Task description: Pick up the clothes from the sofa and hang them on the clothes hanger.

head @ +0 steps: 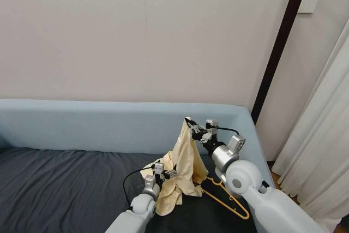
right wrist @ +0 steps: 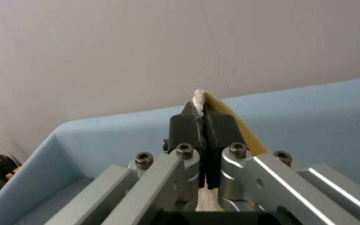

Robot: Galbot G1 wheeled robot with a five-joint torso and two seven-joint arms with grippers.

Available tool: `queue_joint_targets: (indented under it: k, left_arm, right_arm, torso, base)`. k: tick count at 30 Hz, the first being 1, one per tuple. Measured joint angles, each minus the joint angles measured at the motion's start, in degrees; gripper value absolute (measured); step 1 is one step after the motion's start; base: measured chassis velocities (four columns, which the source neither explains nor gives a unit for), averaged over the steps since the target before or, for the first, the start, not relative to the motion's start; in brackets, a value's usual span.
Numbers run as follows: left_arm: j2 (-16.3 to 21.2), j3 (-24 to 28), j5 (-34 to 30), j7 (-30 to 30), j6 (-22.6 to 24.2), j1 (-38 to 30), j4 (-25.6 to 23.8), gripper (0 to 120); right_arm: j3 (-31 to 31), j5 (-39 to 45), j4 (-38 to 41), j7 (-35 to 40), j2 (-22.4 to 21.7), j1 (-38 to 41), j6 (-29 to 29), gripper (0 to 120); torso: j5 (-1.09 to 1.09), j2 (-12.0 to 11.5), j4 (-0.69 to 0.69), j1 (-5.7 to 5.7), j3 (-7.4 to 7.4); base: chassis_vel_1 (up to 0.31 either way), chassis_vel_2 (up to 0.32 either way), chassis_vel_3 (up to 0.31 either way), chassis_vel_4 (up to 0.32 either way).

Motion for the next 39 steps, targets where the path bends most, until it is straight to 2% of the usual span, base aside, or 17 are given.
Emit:
queue_joint_targets:
  k: [2, 4, 5, 13, 14, 17, 18, 20, 26, 27, 30, 32, 33, 35, 37, 39]
  left_arm:
    - [-0.42, -0.4, 0.22, -0.25, -0.05, -0.04, 0.2, 98]
    - [-0.8, -0.84, 0.45, -0.7, -0.06, -0.05, 0.4, 90]
    - [-0.8, -0.84, 0.45, -0.7, -0.06, -0.05, 0.4, 90]
    - [-1.69, -1.93, 1.27, -1.08, 0.25, -0.34, 2.22, 56]
    - [-1.69, -1.93, 1.27, -1.08, 0.25, -0.34, 2.22, 56]
    - [-2.41, -2.18, 1.35, -0.9, 0.27, -0.77, 3.17, 43]
    - [-2.41, -2.18, 1.35, -0.9, 0.27, -0.77, 3.17, 43]
    - [-2.91, -2.31, 1.41, -0.85, 0.27, -1.02, 3.71, 36]
    - [-3.83, -2.84, 1.71, -0.78, 0.28, -1.59, 4.84, 58]
    - [-3.83, -2.84, 1.71, -0.78, 0.28, -1.59, 4.84, 58]
    - [-3.71, -2.86, 1.74, -0.76, 0.28, -1.47, 4.63, 49]
    - [-3.47, -2.79, 1.76, -0.76, 0.28, -1.12, 4.23, 38]
    - [-3.47, -2.79, 1.76, -0.76, 0.28, -1.12, 4.23, 38]
    - [-3.17, -2.75, 1.79, -0.77, 0.26, -0.6, 3.63, 28]
    - [-3.03, -2.74, 1.79, -0.8, 0.26, -0.35, 3.34, 25]
    - [-2.69, -2.81, 1.79, -0.85, 0.26, 0.16, 2.66, 14]
  right_arm:
    - [-0.01, 0.01, 0.13, -0.02, -0.03, -0.02, 0.01, 0]
    - [-0.01, 0.01, 0.25, -0.02, -0.04, -0.11, 0.02, 0]
    - [-0.01, 0.01, 0.25, -0.02, -0.04, -0.11, 0.02, 0]
    - [0.8, 0.58, 0.86, -0.02, -0.76, -0.11, 0.07, 0]
    - [0.8, 0.58, 0.86, -0.02, -0.76, -0.11, 0.07, 0]
    - [0.81, 0.88, 1.08, -0.04, -1.11, 0.09, 0.12, 0]
    - [0.81, 0.88, 1.08, -0.04, -1.11, 0.09, 0.12, 0]
    - [0.57, 0.95, 1.09, -0.08, -1.15, 0.22, 0.21, 0]
    - [0.02, 0.96, 1.22, -0.25, -1.1, 0.31, 0.3, 0]
    - [0.02, 0.96, 1.22, -0.25, -1.1, 0.31, 0.3, 0]
    - [-0.02, 0.92, 1.21, -0.32, -0.96, 0.39, 0.31, 0]
    - [-0.02, 0.87, 1.15, -0.33, -0.87, 0.38, 0.32, 0]
    - [-0.02, 0.87, 1.15, -0.33, -0.87, 0.38, 0.32, 0]
    - [-0.03, 0.77, 1.11, -0.41, -0.88, 0.34, 0.32, 0]
    - [-0.03, 0.75, 1.09, -0.44, -0.9, 0.33, 0.32, 0]
    - [0.0, 0.73, 1.07, -0.46, -0.9, 0.33, 0.32, 0]
  torso:
    - [0.0, 0.0, 0.0, 0.0, 0.0]
    - [0.0, 0.0, 0.01, 0.0, 0.0]
    - [0.0, 0.0, 0.01, 0.0, 0.0]
    - [0.01, 0.0, 0.01, 0.0, 0.0]
    - [0.01, 0.0, 0.01, 0.0, 0.0]
    - [0.0, 0.0, 0.01, 0.0, 0.0]
    - [0.0, 0.0, 0.01, 0.0, 0.0]
    - [0.01, 0.0, 0.01, 0.0, 0.0]
    - [0.0, 0.0, 0.0, 0.0, 0.0]
    - [0.0, 0.0, 0.0, 0.0, 0.0]
    - [0.0, 0.0, 0.01, 0.0, 0.0]
    - [0.0, 0.0, 0.01, 0.0, 0.0]
    - [0.0, 0.0, 0.01, 0.0, 0.0]
    - [0.0, 0.0, 0.01, 0.0, 0.0]
    - [0.0, 0.0, 0.01, 0.0, 0.0]
    - [0.0, 0.0, 0.01, 0.0, 0.0]
  base:
    - [0.0, 0.0, 0.0, 0.0]
    - [0.0, 0.0, 0.0, 0.0]
    - [0.0, 0.0, 0.0, 0.0]
    - [0.0, 0.0, 0.0, 0.0]
    - [0.0, 0.0, 0.0, 0.0]
    - [0.0, 0.0, 0.0, 0.0]
    - [0.0, 0.0, 0.0, 0.0]
    - [0.0, 0.0, 0.0, 0.0]
    - [0.0, 0.0, 0.0, 0.0]
    - [0.0, 0.0, 0.0, 0.0]
    - [0.0, 0.0, 0.0, 0.0]
    - [0.0, 0.0, 0.0, 0.0]
    - [0.0, 0.0, 0.0, 0.0]
    - [0.0, 0.0, 0.0, 0.0]
    - [0.0, 0.0, 0.0, 0.0]
    - [0.0, 0.0, 0.0, 0.0]
